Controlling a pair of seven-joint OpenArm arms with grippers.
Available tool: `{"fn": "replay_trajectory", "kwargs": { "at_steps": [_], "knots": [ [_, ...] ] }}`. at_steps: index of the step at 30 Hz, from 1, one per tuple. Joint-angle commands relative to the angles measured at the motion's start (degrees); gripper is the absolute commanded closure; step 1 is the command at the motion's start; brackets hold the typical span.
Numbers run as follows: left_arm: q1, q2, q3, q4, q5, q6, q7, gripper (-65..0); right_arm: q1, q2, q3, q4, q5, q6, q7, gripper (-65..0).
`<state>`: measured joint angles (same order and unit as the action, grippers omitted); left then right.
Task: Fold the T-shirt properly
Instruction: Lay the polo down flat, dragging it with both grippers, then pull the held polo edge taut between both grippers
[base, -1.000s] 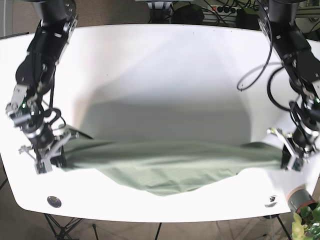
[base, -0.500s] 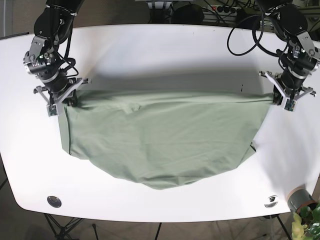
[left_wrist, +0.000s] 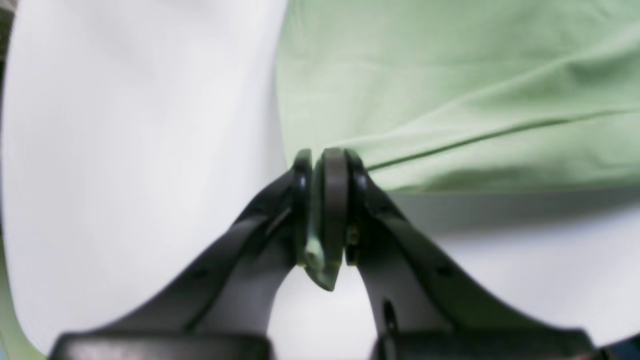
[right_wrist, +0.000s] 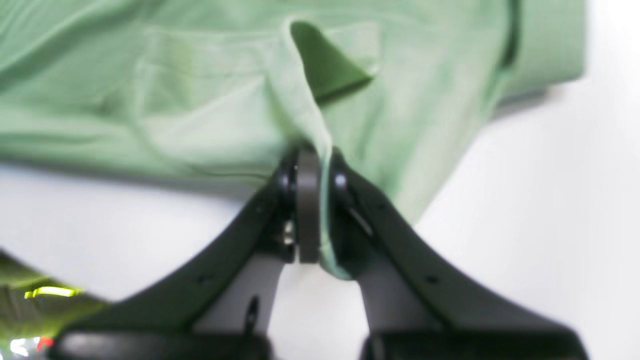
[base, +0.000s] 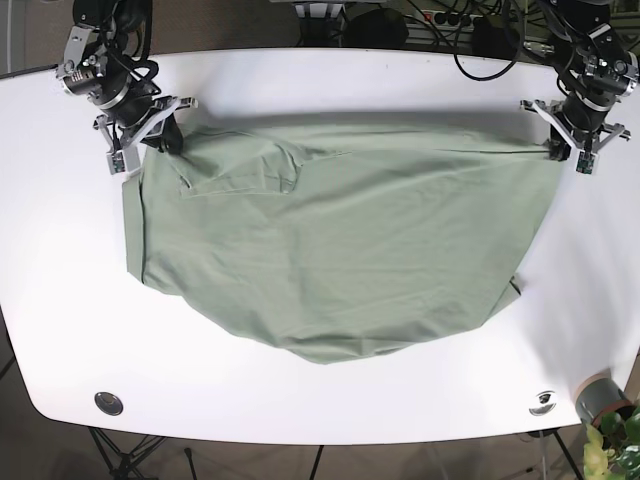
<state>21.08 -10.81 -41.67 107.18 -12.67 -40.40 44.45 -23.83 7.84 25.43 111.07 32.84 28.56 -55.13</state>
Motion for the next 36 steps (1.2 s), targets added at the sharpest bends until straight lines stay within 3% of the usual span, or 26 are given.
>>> {"fn": "replay_trajectory", "kwargs": {
  "at_steps": [1, 4, 11, 14, 17, 21, 24, 27, 36],
  "knots": [
    [-0.11, -1.63, -1.54, -0.67, -0.39, 0.4, -1.06, 0.0, -0.91, 0.65, 0.28, 1.24, 2.28, 1.91, 1.29, -2.5],
    [-0.11, -1.9, -2.51, -1.64, -0.39, 0.4, -1.06, 0.0, -2.06, 0.47, 0.28, 1.15, 2.54, 3.49, 1.29, -2.5],
    [-0.2, -1.9, -3.82, -1.81, -0.39, 0.4, -1.15, 0.0, -3.99, 0.65, 0.28, 1.15, 2.54, 9.64, 1.11, -3.3],
    [-0.2, -1.9, -3.82, -1.81, -0.39, 0.4, -1.15, 0.0, -4.69, 0.56, 0.2, 1.15, 2.46, 11.44, -0.21, -12.7],
    [-0.29, -1.9, -3.82, -1.81, -0.39, 0.4, -1.15, 0.0, -4.96, 0.3, 0.37, 1.24, 3.16, 11.44, -0.73, -27.1],
    [-0.38, -1.9, -3.56, -1.9, -0.39, 0.4, -1.15, 0.0, -5.22, 0.3, 4.5, 1.15, 10.46, 11.44, -0.91, -40.7],
    [-0.38, -1.9, -3.56, -1.9, -0.39, 0.4, -1.15, 0.0, -4.87, 0.3, 9.16, -1.22, 15.73, 11.44, -0.91, -42.2],
    [-0.47, -1.9, -3.56, -1.9, -0.39, 0.4, -1.15, 0.0, -2.23, 0.3, 13.38, -5.35, 16.7, 11.44, -1.0, -42.2],
    [-0.55, -1.9, -2.07, -1.99, -0.39, 0.4, -1.15, 0.0, 4.63, 2.14, 13.21, -17.75, 16.35, 10.87, -2.05, -42.2]
  ]
}}
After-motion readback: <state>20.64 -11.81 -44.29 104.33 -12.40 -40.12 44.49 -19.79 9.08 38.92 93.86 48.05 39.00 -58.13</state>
